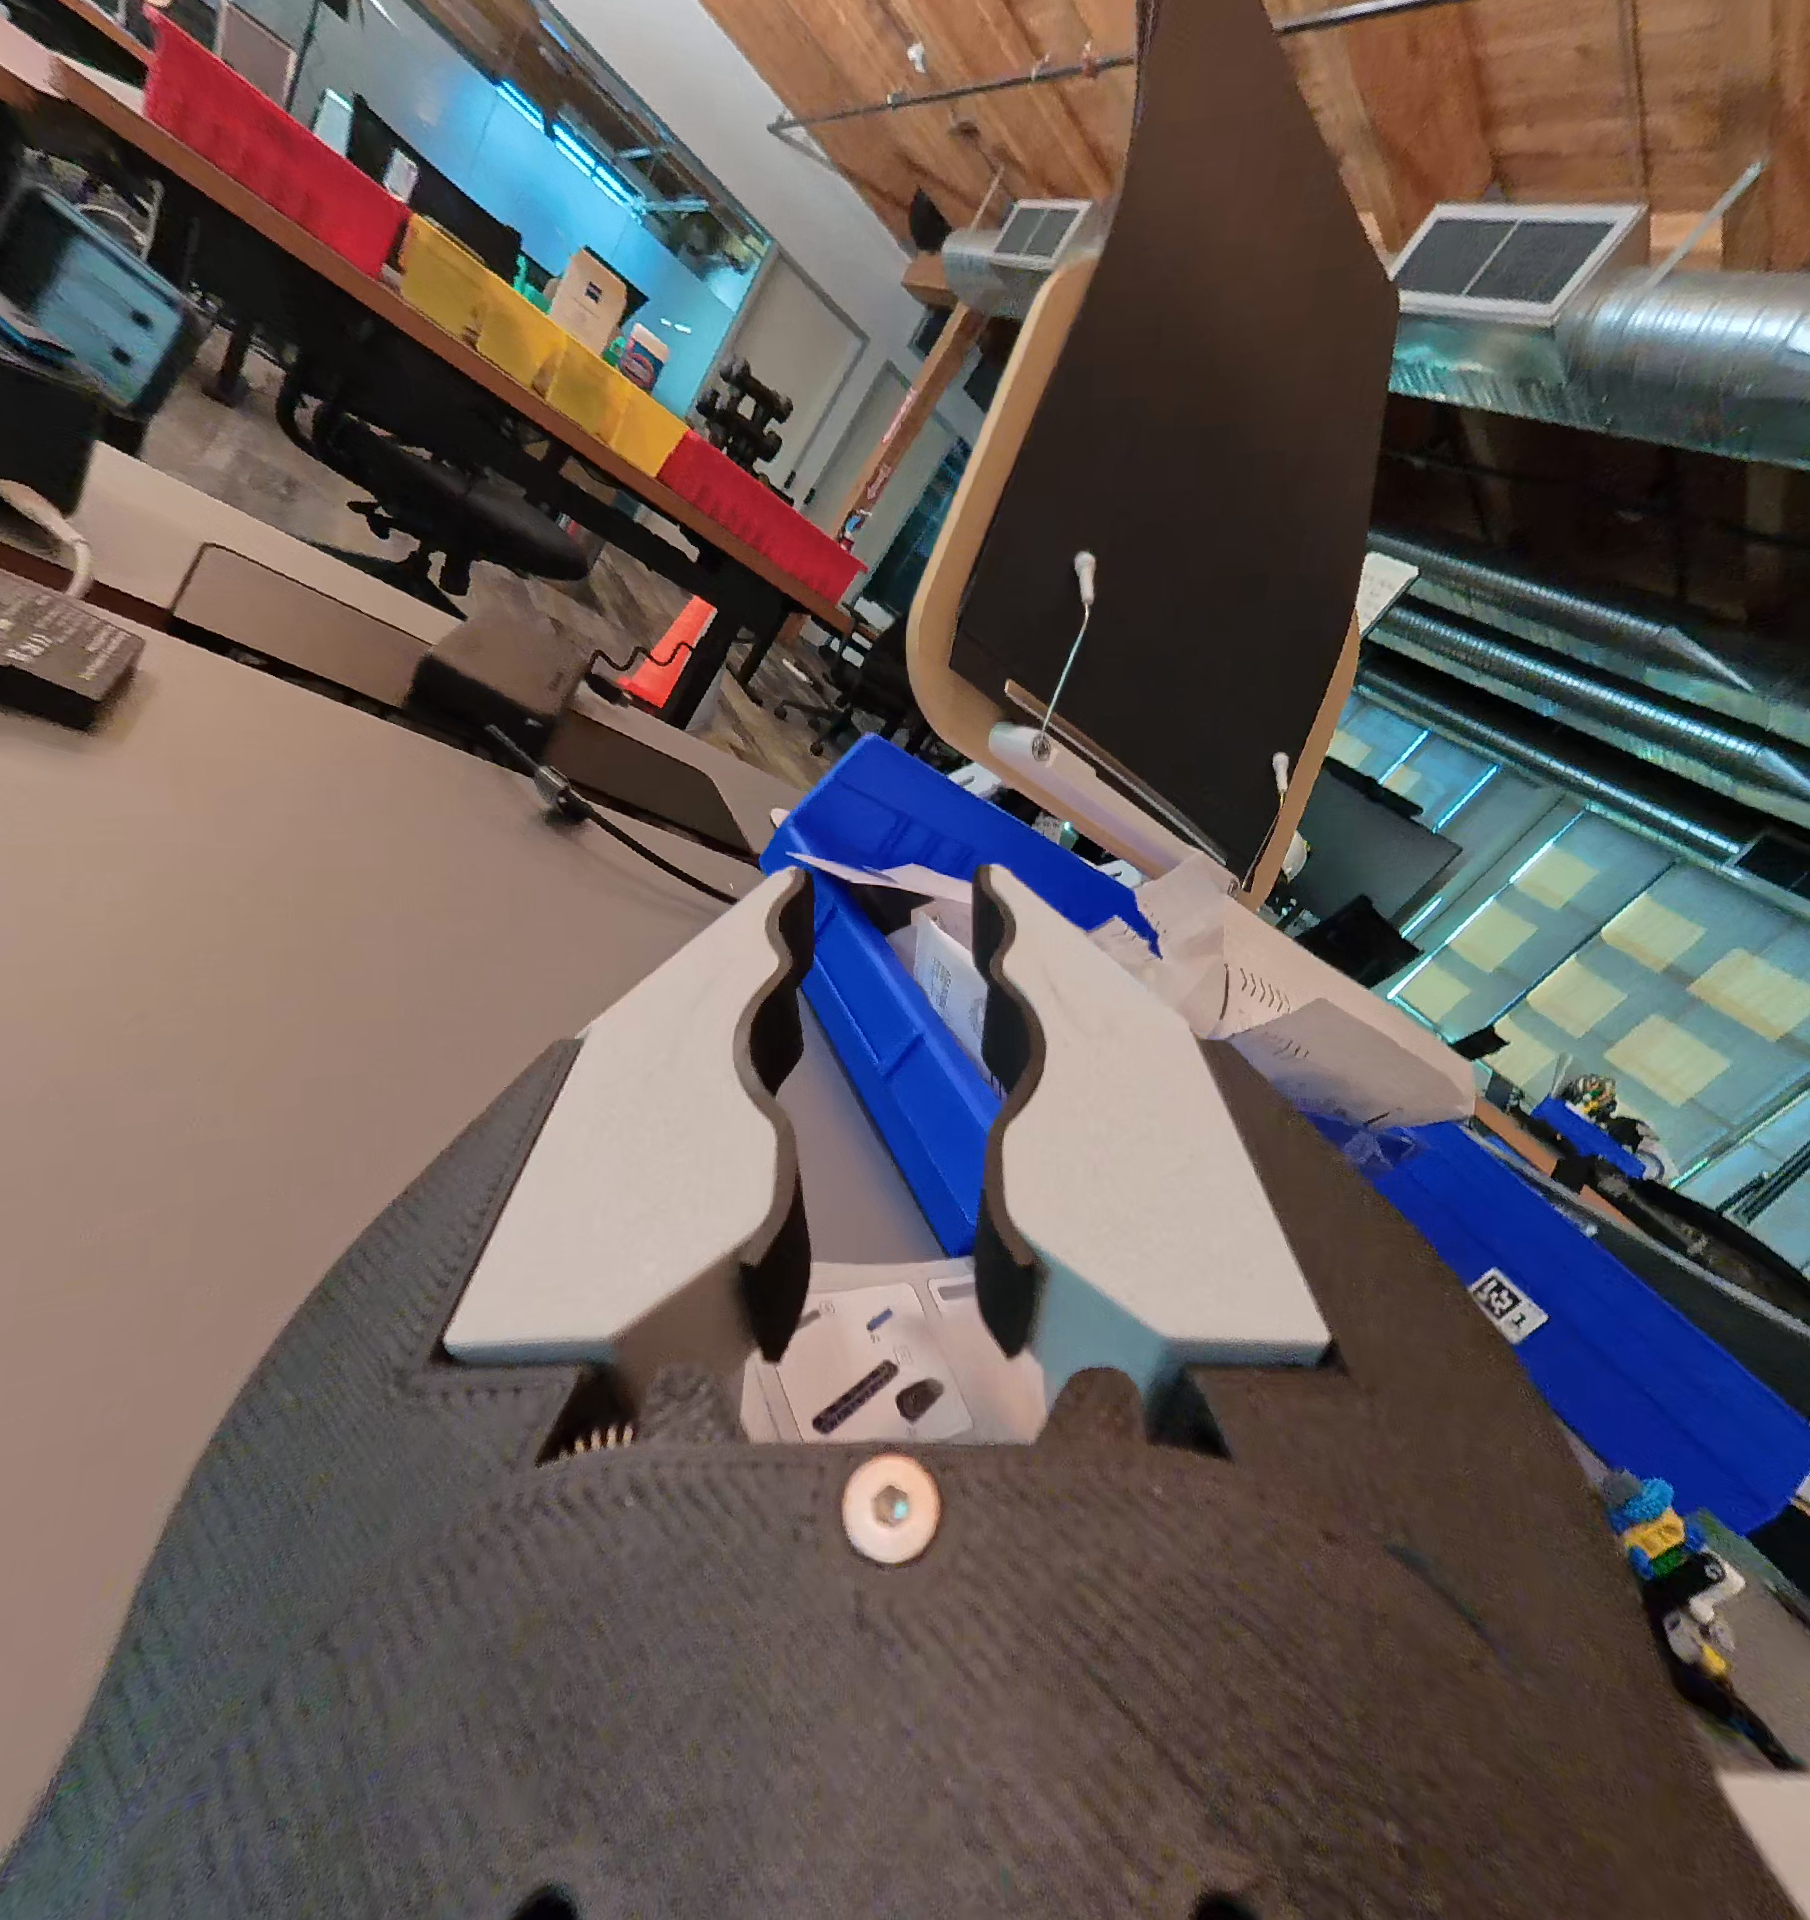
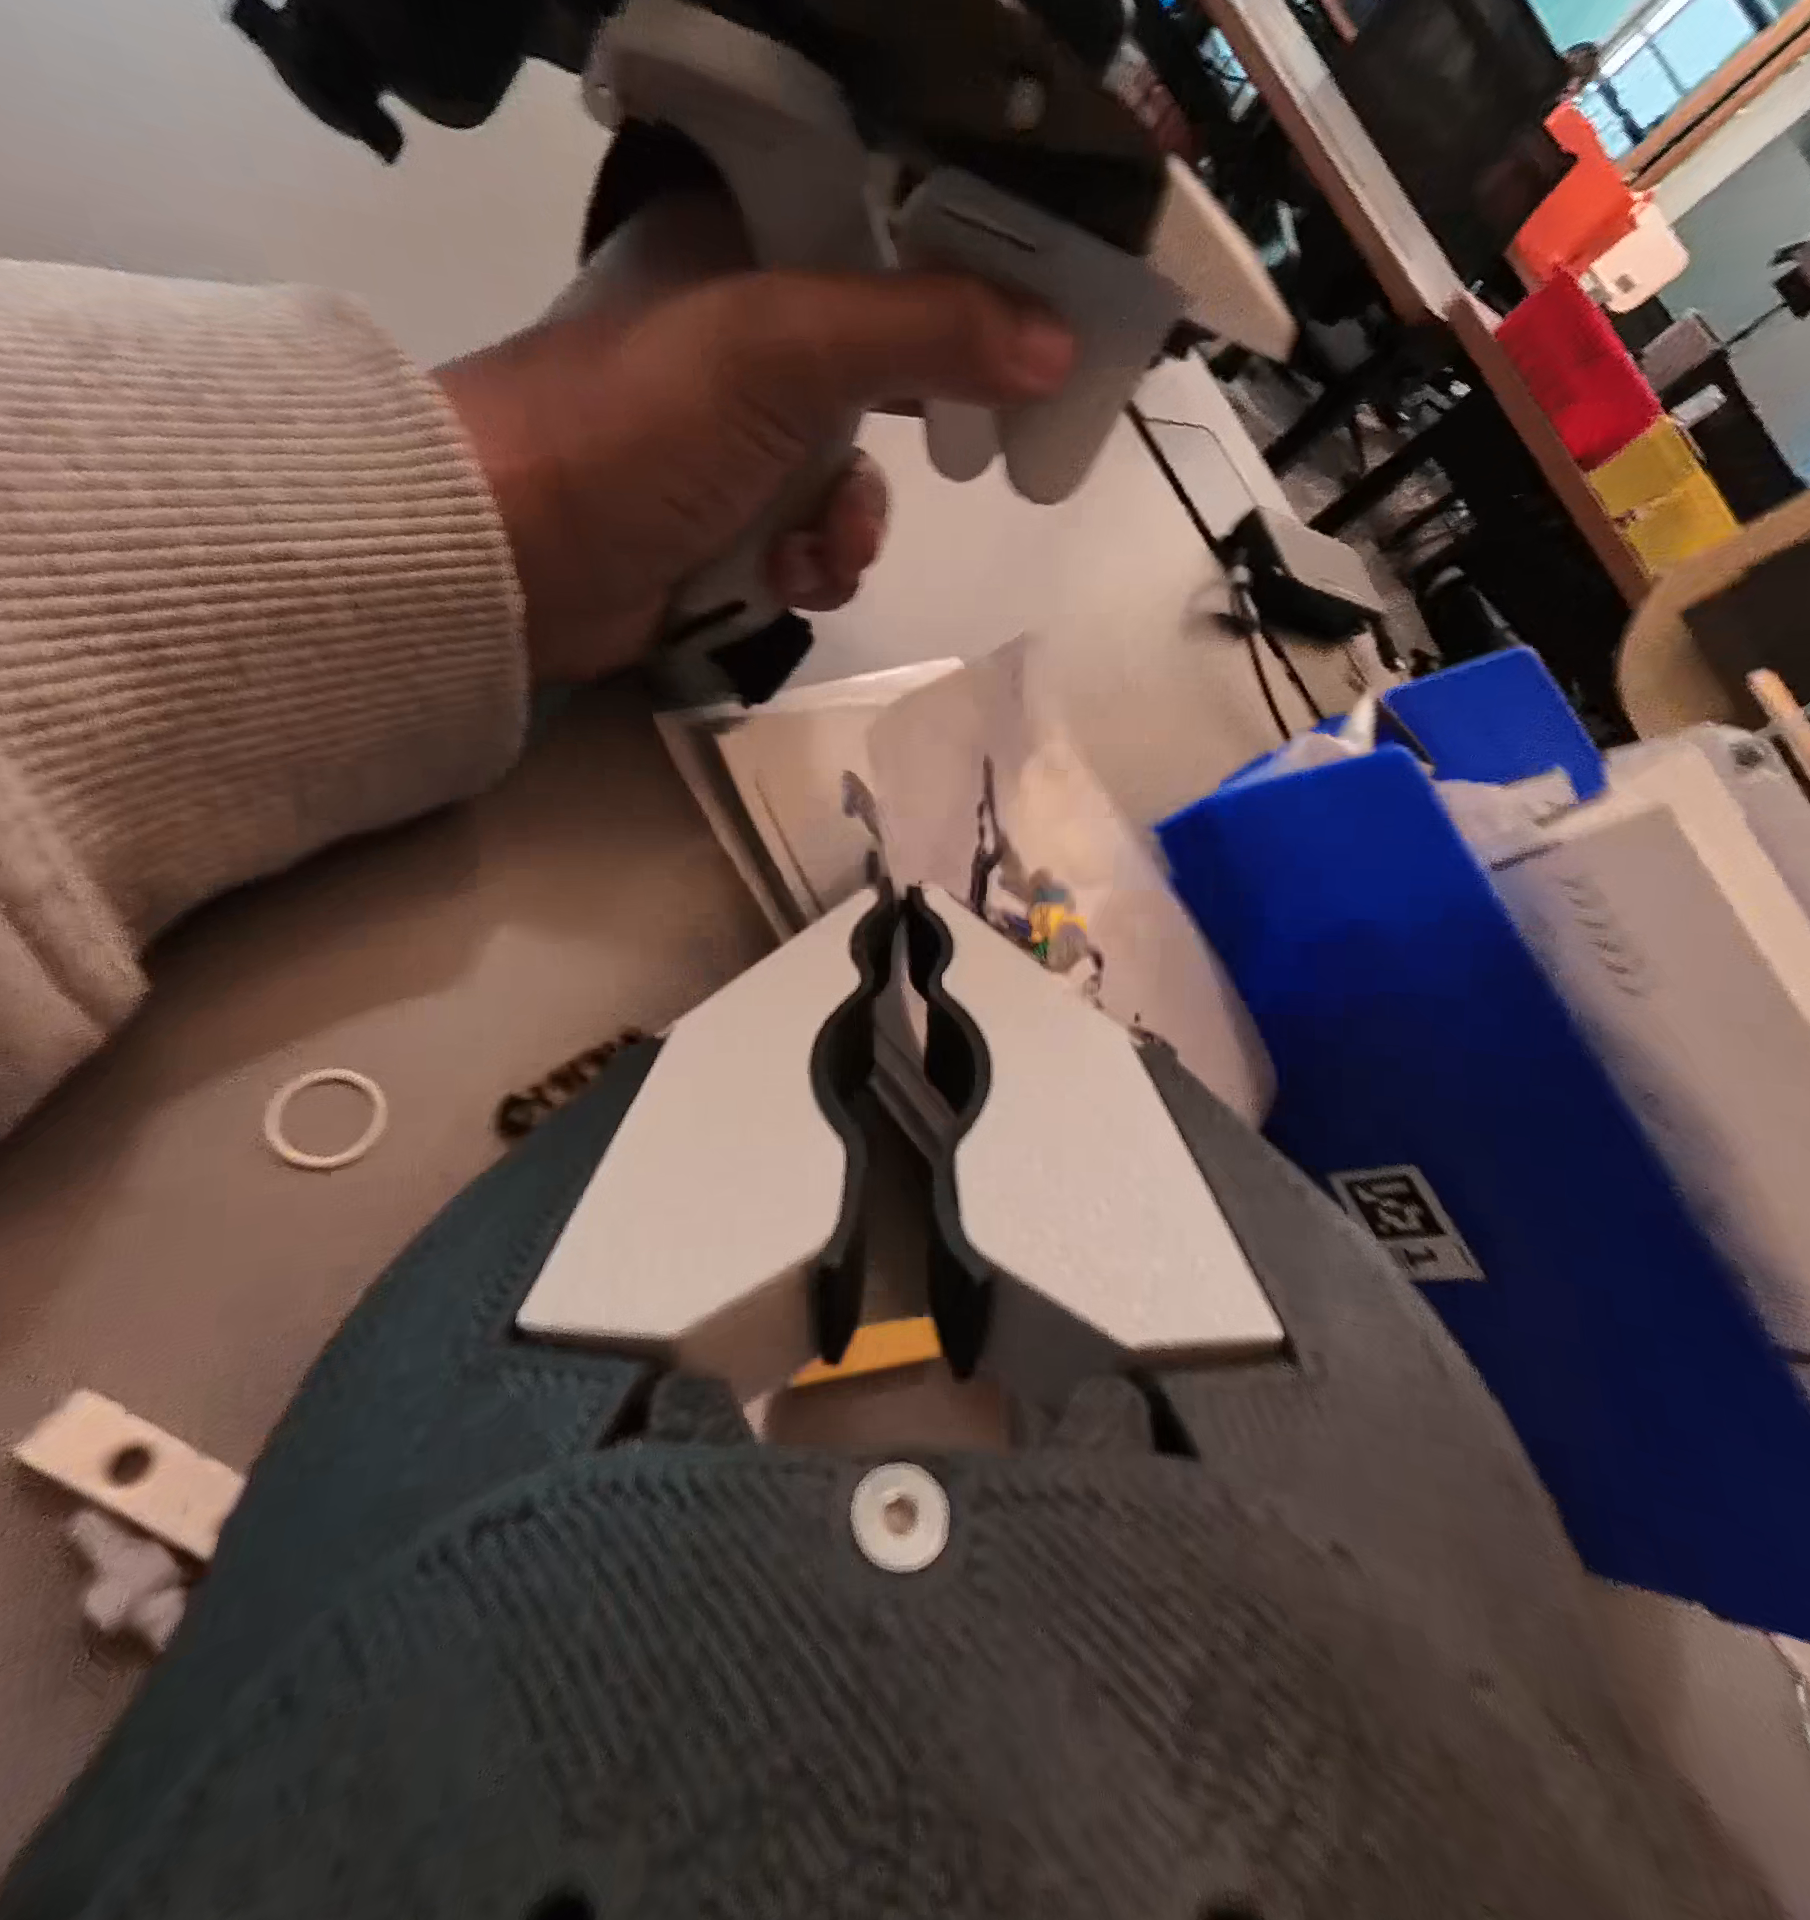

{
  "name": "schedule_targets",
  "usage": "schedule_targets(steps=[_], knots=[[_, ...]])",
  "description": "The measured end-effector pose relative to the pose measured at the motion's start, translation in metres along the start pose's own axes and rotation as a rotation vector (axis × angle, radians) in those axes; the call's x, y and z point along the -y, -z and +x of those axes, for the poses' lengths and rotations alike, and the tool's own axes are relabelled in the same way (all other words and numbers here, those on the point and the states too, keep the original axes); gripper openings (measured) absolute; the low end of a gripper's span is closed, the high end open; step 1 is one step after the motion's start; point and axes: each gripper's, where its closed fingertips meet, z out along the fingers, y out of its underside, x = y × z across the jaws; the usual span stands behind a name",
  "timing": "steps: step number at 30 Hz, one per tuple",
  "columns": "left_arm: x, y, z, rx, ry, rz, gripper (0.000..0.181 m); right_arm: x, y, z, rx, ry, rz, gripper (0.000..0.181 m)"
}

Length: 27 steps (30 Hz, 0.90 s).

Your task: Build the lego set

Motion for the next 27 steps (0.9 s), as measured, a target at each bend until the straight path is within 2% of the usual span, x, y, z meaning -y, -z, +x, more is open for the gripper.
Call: schedule_targets(steps=[5,9,12,15,16,18,21,27], knots=[[0.012,0.007,-0.008,0.001,0.057,0.052,0.028,0.006,0.016,-0.012,0.028,0.049,0.059,0.019],[0.015,0.008,-0.010,0.003,0.071,0.067,0.028,-0.001,0.042,0.028,-0.067,-0.031,0.112,0.019],[0.013,0.007,-0.009,0.004,0.065,0.060,0.028,-0.031,0.050,0.081,-0.176,-0.174,0.072,0.014],[0.010,0.006,-0.008,0.000,0.069,0.053,0.028,-0.091,0.038,0.111,-0.178,-0.384,-0.121,0.019],[0.010,0.005,-0.007,0.000,0.069,0.051,0.028,-0.106,0.033,0.110,-0.134,-0.445,-0.181,0.019],[0.009,0.005,-0.007,0.003,0.066,0.048,0.028,-0.116,0.022,0.098,-0.028,-0.528,-0.233,0.019],[0.010,0.005,-0.005,0.019,0.009,0.034,0.028,-0.107,0.006,0.086,0.050,-0.578,-0.216,0.018],[0.001,-0.001,0.002,0.022,-0.062,-0.016,0.027,-0.100,-0.020,0.066,0.117,-0.534,-0.271,0.017]])
